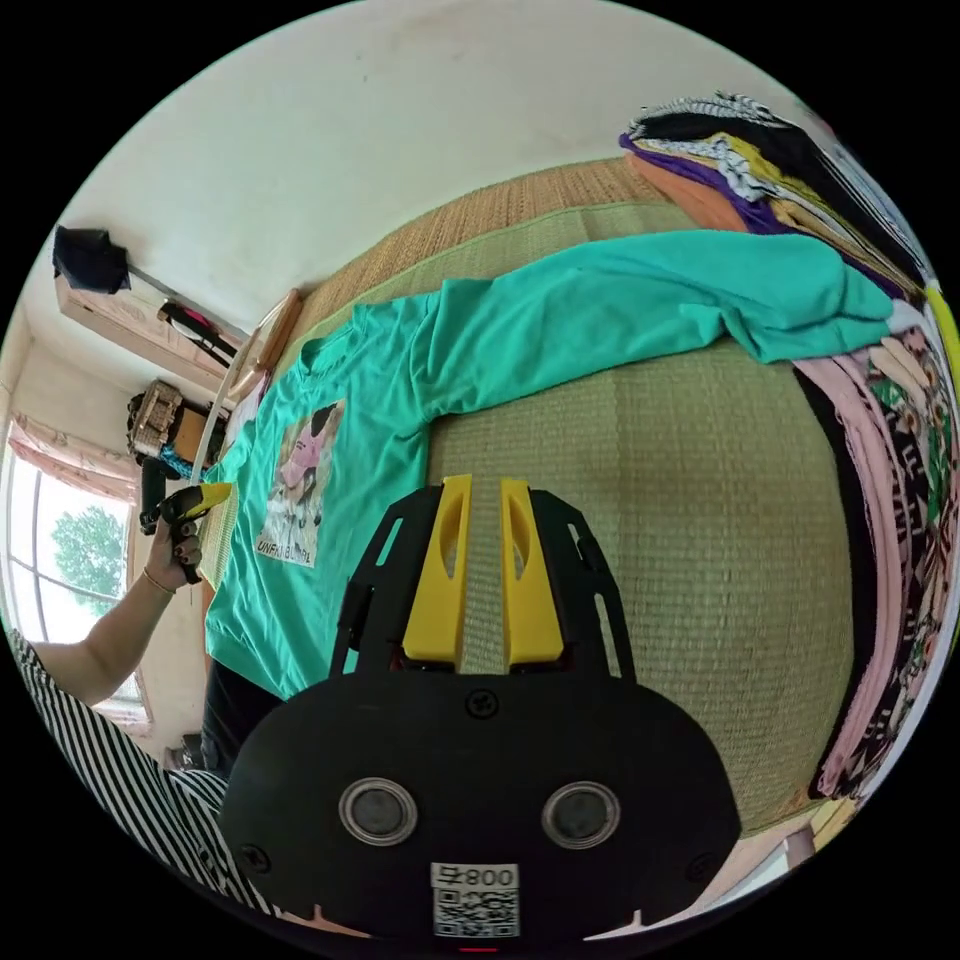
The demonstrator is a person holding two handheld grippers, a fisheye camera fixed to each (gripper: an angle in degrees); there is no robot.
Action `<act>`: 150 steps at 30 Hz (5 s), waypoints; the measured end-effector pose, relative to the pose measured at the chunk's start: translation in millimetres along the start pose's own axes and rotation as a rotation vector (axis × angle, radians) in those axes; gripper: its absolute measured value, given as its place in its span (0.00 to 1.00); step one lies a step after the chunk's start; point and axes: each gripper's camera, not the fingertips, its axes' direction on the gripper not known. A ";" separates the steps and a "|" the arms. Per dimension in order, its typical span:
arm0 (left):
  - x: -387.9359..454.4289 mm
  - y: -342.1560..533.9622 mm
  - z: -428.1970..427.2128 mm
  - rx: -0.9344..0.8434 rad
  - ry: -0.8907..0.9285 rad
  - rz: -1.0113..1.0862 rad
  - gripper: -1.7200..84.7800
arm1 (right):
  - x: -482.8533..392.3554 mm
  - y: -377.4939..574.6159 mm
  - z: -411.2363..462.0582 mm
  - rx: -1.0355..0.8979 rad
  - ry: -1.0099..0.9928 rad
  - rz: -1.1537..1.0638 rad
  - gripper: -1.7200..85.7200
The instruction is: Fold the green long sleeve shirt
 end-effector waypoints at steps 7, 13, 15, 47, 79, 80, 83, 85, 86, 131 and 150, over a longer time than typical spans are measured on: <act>192.8 -163.7 183.3 -0.297 0.079 0.347 0.12 | 118.7 69.6 -56.0 0.263 -0.086 0.149 0.09; 371.4 -274.3 332.2 -0.437 0.005 0.660 0.13 | 190.4 125.7 -70.5 0.404 -0.176 0.202 0.09; 420.1 -298.4 367.0 -0.460 -0.038 0.750 0.13 | 216.1 144.4 -75.8 0.459 -0.311 0.182 0.09; 660.0 -407.4 370.2 -0.628 -0.273 1.098 0.05 | 283.7 191.3 -126.3 0.684 -0.365 0.045 0.16; 460.1 -401.4 207.4 -0.618 -0.279 0.965 0.04 | 161.2 97.6 -132.3 0.540 -0.400 -0.311 0.04; 456.1 -400.6 203.8 -0.615 -0.276 0.967 0.04 | 155.0 93.3 -133.2 0.526 -0.406 -0.310 0.04; 437.6 -396.3 182.9 -0.575 -0.303 0.986 0.04 | 143.9 78.1 -139.3 0.531 -0.442 -0.281 0.04; 423.6 -393.5 161.2 -0.545 -0.301 0.988 0.04 | 137.0 63.3 -146.6 0.546 -0.488 -0.268 0.04; 420.7 -392.6 154.2 -0.532 -0.304 0.992 0.04 | 128.5 52.1 -153.3 0.558 -0.512 -0.277 0.04; -301.5 -134.0 -170.4 -0.298 -0.449 0.201 0.04 | -415.2 -178.2 241.7 -0.301 -0.582 -0.563 0.04; -378.7 -69.0 -56.6 -0.221 -0.396 0.058 0.02 | -432.4 -161.7 239.3 -0.344 -0.518 -0.599 0.07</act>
